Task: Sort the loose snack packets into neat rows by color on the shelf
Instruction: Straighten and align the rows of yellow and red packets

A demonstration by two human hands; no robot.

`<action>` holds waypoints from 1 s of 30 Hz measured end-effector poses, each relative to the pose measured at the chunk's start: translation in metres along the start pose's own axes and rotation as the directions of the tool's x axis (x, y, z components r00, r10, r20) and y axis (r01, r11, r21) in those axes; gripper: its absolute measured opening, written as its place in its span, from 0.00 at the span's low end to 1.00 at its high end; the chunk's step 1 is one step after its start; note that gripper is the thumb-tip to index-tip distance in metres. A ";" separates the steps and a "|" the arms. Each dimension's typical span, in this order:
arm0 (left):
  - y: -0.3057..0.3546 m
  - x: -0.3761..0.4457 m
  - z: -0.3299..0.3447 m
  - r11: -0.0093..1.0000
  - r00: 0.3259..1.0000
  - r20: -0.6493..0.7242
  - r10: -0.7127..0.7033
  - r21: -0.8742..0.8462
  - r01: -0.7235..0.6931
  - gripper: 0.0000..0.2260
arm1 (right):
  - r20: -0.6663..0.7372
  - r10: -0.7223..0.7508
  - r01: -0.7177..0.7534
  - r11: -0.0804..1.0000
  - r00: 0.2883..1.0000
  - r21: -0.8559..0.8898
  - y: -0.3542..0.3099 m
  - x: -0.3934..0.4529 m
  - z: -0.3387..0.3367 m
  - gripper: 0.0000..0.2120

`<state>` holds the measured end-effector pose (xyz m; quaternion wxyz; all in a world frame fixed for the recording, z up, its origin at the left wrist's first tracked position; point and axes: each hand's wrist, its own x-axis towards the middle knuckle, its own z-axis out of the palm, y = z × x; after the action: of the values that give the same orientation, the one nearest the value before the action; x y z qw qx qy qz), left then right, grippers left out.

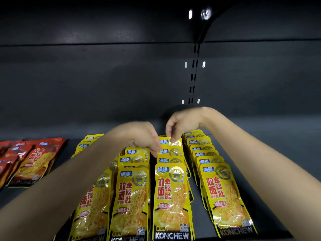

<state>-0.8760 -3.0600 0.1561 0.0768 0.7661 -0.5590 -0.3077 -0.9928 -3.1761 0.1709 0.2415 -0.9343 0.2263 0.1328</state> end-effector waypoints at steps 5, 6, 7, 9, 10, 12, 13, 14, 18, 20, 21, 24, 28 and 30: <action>-0.002 0.002 0.002 0.999 1.000 0.013 0.006 -0.042 -0.006 0.03 | -0.014 0.018 -0.018 1.000 1.000 0.002 0.002 -0.001 0.003 0.06; -0.001 0.003 0.002 0.999 1.000 0.023 0.005 -0.046 -0.004 0.03 | -0.015 0.022 -0.022 1.000 1.000 0.006 0.002 -0.001 0.003 0.07; -0.001 0.002 0.002 0.999 0.999 0.033 0.002 -0.044 -0.001 0.03 | -0.011 0.027 -0.027 1.000 1.000 0.010 0.002 -0.002 0.003 0.07; -0.001 0.004 0.003 0.999 0.999 0.045 -0.004 -0.033 0.005 0.04 | 0.002 0.035 -0.035 0.999 0.999 0.013 0.002 -0.004 0.002 0.07; -0.001 0.005 0.003 0.999 0.999 0.049 -0.004 -0.034 0.006 0.04 | 0.005 0.039 -0.039 0.999 0.999 0.012 0.002 -0.004 0.003 0.07; -0.002 0.008 0.003 0.999 0.999 0.049 0.001 -0.043 0.001 0.04 | 0.001 0.050 -0.050 0.999 0.999 0.003 0.001 -0.003 0.004 0.08; -0.002 0.008 0.004 0.999 0.999 0.047 0.002 -0.046 0.000 0.03 | -0.004 0.054 -0.054 0.999 0.999 -0.002 0.002 -0.002 0.005 0.09; -0.002 0.009 0.004 0.999 0.999 0.049 0.001 -0.053 0.002 0.03 | -0.008 0.059 -0.059 0.998 0.998 -0.009 0.001 -0.001 0.006 0.10; -0.001 0.011 0.000 0.990 0.999 -0.012 -0.031 -0.135 0.029 0.04 | -0.012 0.066 -0.067 0.998 0.998 -0.011 0.001 -0.001 0.007 0.12; -0.005 0.020 -0.006 0.996 0.986 -0.160 -0.046 -0.077 0.034 0.04 | -0.011 0.066 -0.066 0.998 0.998 -0.003 0.001 -0.003 0.007 0.12; -0.006 0.025 -0.009 0.998 0.973 -0.224 -0.056 -0.035 0.050 0.05 | -0.012 0.068 -0.068 0.998 0.998 -0.003 0.002 -0.004 0.006 0.12; -0.006 0.033 -0.011 0.996 0.978 -0.192 -0.080 0.014 0.084 0.07 | -0.009 0.071 -0.071 0.997 0.997 -0.004 0.002 -0.005 0.006 0.12; -0.002 0.039 -0.009 0.993 0.989 -0.110 -0.098 -0.071 0.091 0.08 | -0.015 0.079 -0.079 0.997 0.997 0.001 0.002 -0.006 0.006 0.12; -0.001 0.042 -0.009 0.982 0.990 -0.088 -0.108 -0.165 0.092 0.07 | -0.015 0.082 -0.082 0.997 0.996 0.006 0.002 -0.007 0.007 0.12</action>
<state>-0.8628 -3.0999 0.1462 0.1496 0.7986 -0.4888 -0.3177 -1.0005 -3.1720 0.1670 0.2366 -0.9245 0.2668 0.1350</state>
